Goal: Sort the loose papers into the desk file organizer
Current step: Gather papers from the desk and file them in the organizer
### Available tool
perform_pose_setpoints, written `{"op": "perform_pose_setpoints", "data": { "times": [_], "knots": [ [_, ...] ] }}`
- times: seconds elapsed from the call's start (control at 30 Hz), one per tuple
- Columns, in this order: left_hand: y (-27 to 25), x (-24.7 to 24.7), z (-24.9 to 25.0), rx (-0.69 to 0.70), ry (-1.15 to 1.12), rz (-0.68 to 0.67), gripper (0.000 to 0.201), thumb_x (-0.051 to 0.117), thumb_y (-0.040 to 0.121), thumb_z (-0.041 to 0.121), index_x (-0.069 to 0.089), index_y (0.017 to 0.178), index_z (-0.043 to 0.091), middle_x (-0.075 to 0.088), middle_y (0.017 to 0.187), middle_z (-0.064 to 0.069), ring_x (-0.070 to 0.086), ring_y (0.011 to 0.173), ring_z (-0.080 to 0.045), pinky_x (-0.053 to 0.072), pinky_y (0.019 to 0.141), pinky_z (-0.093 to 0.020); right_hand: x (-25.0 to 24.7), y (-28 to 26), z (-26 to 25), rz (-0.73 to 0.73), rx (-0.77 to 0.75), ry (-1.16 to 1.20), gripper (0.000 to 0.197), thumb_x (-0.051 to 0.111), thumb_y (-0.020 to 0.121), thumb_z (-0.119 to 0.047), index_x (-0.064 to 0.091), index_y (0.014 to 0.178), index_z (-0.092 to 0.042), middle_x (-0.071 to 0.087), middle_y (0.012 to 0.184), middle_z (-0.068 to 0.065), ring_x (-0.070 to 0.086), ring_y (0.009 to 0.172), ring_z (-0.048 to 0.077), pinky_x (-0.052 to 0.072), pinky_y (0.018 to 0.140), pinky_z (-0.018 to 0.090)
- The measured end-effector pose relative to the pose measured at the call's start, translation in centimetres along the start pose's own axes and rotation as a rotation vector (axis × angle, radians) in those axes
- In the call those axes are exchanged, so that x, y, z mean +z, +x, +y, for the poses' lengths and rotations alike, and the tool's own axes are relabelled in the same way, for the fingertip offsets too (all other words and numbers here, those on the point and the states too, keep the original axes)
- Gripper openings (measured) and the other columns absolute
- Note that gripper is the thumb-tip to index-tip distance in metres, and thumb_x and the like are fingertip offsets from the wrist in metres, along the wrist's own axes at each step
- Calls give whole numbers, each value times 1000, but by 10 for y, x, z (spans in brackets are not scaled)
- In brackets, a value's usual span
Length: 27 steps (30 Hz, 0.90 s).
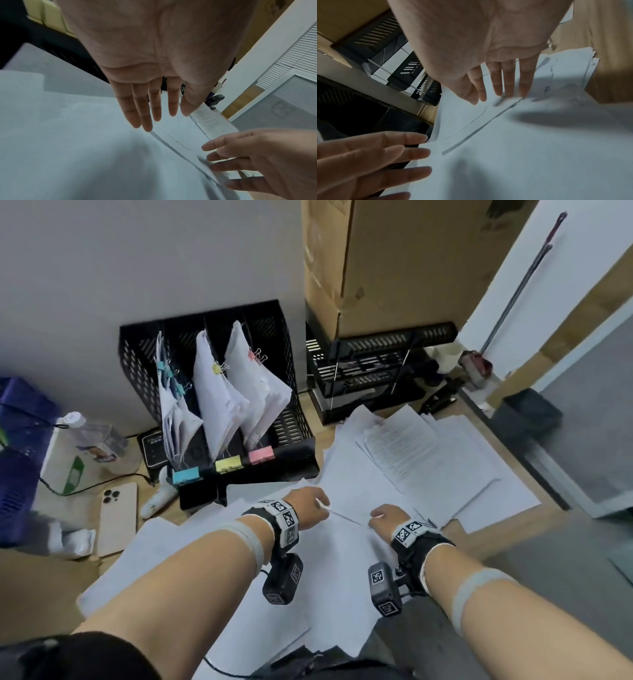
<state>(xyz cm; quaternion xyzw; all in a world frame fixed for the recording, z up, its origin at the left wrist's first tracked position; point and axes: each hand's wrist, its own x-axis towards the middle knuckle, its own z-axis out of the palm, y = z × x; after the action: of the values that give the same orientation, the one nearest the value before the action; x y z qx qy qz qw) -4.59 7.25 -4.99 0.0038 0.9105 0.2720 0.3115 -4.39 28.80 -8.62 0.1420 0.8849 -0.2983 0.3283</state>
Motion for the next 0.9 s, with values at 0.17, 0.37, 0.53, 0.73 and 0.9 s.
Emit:
{"op": "perform_pose_setpoints", "data": {
  "times": [0.17, 0.37, 0.53, 0.73, 0.9],
  "knots": [
    [47, 15, 46, -46, -260, 43, 11, 63, 86, 21, 63, 95, 27, 74, 92, -1, 74, 91, -21, 57, 93, -41, -47, 29, 25, 182, 23, -28, 31, 54, 85, -20, 65, 115, -22, 57, 126, 12, 59, 111, 30, 48, 98, 34],
    [108, 48, 102, -248, -738, 87, 68, 74, 86, 24, 39, 144, 9, 58, 133, -16, 67, 98, -25, 59, 84, -36, -94, 69, 64, 35, -27, -360, 60, 50, 83, -32, 41, 141, -20, 44, 143, 11, 43, 130, 30, 38, 107, 35],
    [146, 63, 125, -335, -931, 146, 84, 80, 79, 36, 35, 145, 10, 63, 127, -14, 71, 97, -27, 60, 88, -45, -90, 78, 87, 7, -129, -488, 63, 47, 87, -31, 31, 148, -24, 31, 153, 7, 31, 137, 31, 33, 113, 40],
    [167, 80, 130, -253, -922, 126, 26, 77, 81, 34, 66, 82, 10, 74, 91, -18, 74, 90, -40, 60, 83, -54, -108, 90, 96, 112, -182, -360, 45, 45, 89, -19, 52, 134, -20, 49, 137, 4, 45, 126, 24, 41, 103, 32],
    [157, 74, 127, -278, -841, 155, 17, 64, 90, 6, 60, 75, 12, 67, 76, -14, 73, 80, -38, 62, 76, -48, -122, 91, 84, 168, -138, -300, 42, 48, 90, -19, 52, 132, -21, 49, 132, 9, 44, 123, 28, 40, 100, 33]
  ]
}}
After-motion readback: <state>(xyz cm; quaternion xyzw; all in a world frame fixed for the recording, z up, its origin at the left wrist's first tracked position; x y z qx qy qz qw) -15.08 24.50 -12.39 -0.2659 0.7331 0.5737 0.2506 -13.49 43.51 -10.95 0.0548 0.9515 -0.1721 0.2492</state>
